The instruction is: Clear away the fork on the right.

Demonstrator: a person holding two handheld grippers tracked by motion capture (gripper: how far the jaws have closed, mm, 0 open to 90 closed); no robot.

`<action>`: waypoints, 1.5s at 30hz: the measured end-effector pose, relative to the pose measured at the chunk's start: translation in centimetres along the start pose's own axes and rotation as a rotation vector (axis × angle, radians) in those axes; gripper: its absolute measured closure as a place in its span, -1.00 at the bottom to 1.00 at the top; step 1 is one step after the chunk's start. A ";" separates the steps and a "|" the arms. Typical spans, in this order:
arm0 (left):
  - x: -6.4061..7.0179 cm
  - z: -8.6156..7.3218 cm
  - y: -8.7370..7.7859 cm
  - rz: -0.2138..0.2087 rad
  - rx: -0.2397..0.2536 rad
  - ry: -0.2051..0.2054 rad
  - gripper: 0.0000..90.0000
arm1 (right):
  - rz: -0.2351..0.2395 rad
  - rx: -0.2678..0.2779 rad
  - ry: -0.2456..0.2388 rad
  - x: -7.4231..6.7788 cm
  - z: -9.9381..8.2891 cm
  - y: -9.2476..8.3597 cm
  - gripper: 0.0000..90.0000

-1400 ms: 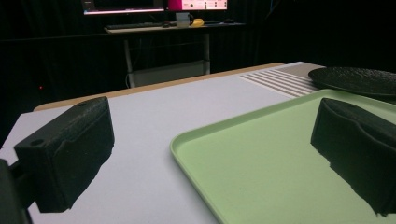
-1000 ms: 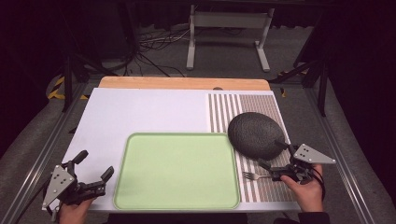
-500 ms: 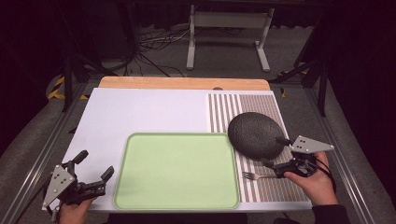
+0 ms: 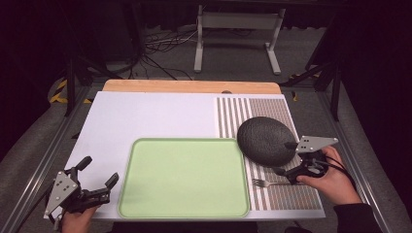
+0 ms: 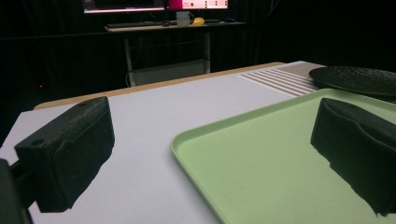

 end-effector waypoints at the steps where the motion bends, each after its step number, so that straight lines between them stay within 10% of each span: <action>1: 0.0 0.0 0.0 0.000 0.000 0.000 -0.99 | 0.011 -0.012 -0.003 0.0 0.1 0.0 -0.92; 16: 0.0 0.0 0.0 0.002 -0.002 0.002 -0.99 | 0.103 -0.108 -0.008 0.3 0.3 0.8 -0.87; 37: 0.0 0.0 0.0 0.000 -0.002 0.008 -0.99 | 0.276 -0.315 -0.197 -0.3 -0.3 2.8 -0.51; 45: 0.1 0.0 0.0 0.000 -0.001 0.003 -0.99 | 0.335 -0.373 -0.197 -0.7 -1.0 3.1 -0.41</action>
Point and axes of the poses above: each handheld gripper's, and its own axes: y roughly forward along the jaws, z roughly out of its top, x roughly to its right, the point moved 3 cm from there along y, roughly forward along the jaws, and after that the axes turned 15 degrees about -y, right-handed, at the moved point
